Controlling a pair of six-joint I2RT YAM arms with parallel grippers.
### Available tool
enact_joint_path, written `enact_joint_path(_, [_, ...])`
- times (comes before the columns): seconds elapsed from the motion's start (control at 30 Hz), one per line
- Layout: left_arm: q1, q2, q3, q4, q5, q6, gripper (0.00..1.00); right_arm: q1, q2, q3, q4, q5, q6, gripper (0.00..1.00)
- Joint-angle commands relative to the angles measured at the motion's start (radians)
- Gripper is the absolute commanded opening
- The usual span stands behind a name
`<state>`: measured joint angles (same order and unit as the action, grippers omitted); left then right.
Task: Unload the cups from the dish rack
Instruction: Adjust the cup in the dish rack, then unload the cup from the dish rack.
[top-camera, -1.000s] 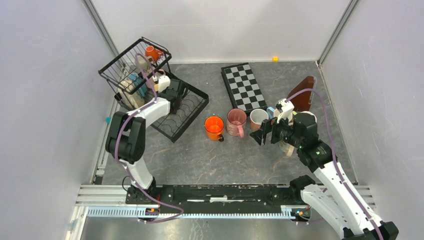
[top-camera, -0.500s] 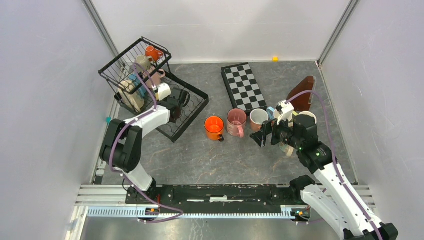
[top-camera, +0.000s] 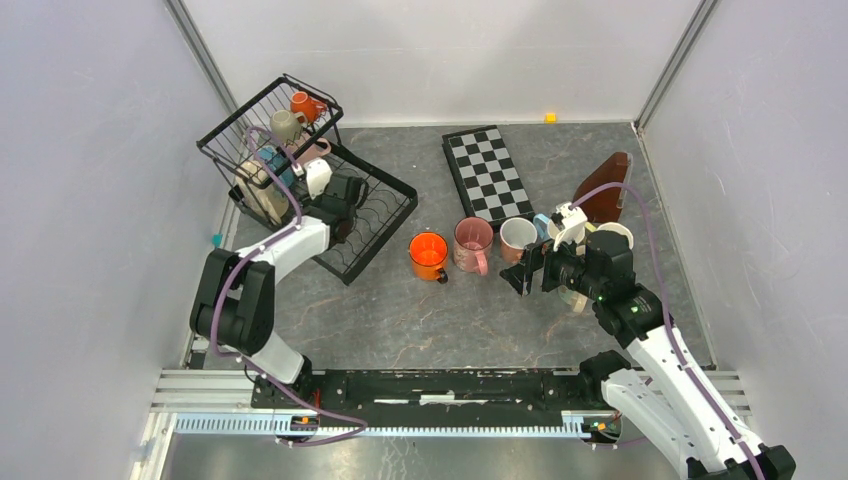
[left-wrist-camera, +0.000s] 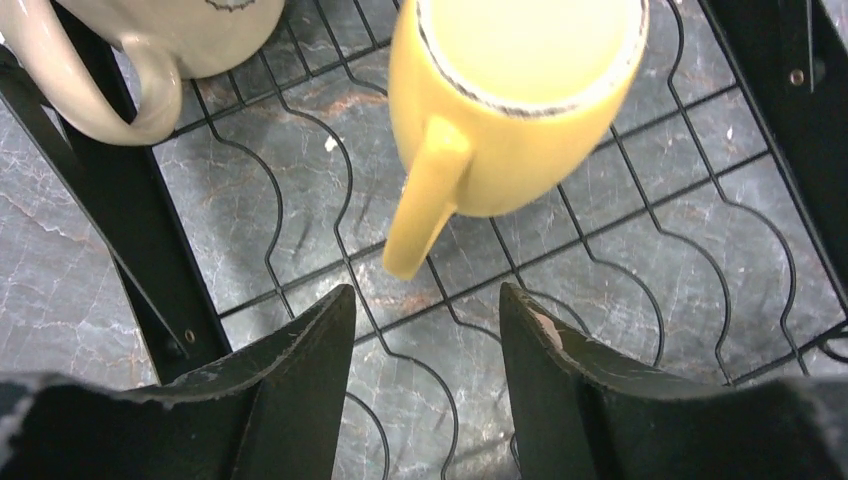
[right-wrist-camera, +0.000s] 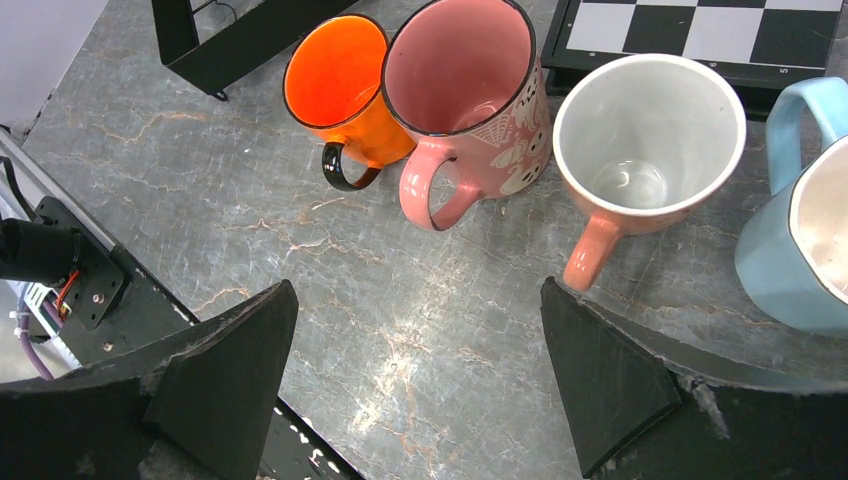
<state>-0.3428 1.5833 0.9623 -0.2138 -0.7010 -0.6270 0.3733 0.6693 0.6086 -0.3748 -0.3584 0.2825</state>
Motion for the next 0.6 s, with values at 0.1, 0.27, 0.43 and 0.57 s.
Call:
enact_joint_path(0.1, [0.071,0.012,0.005,0.143,0.085,0.111,0.64,0.004,-0.005,-0.011,0.02,0.007,-0.014,0.98])
enact_joint_path(0.27, [0.089,0.042,0.002,0.192,0.142,0.152,0.63,0.004,-0.002,-0.015,0.023,0.007,-0.014,0.98])
enact_joint_path(0.43, [0.094,0.055,-0.021,0.243,0.187,0.158,0.55,0.003,-0.003,-0.019,0.019,0.009,-0.014,0.98])
enact_joint_path(0.57, [0.093,0.053,-0.044,0.277,0.224,0.154,0.46,0.004,-0.004,-0.022,0.017,0.01,-0.016,0.98])
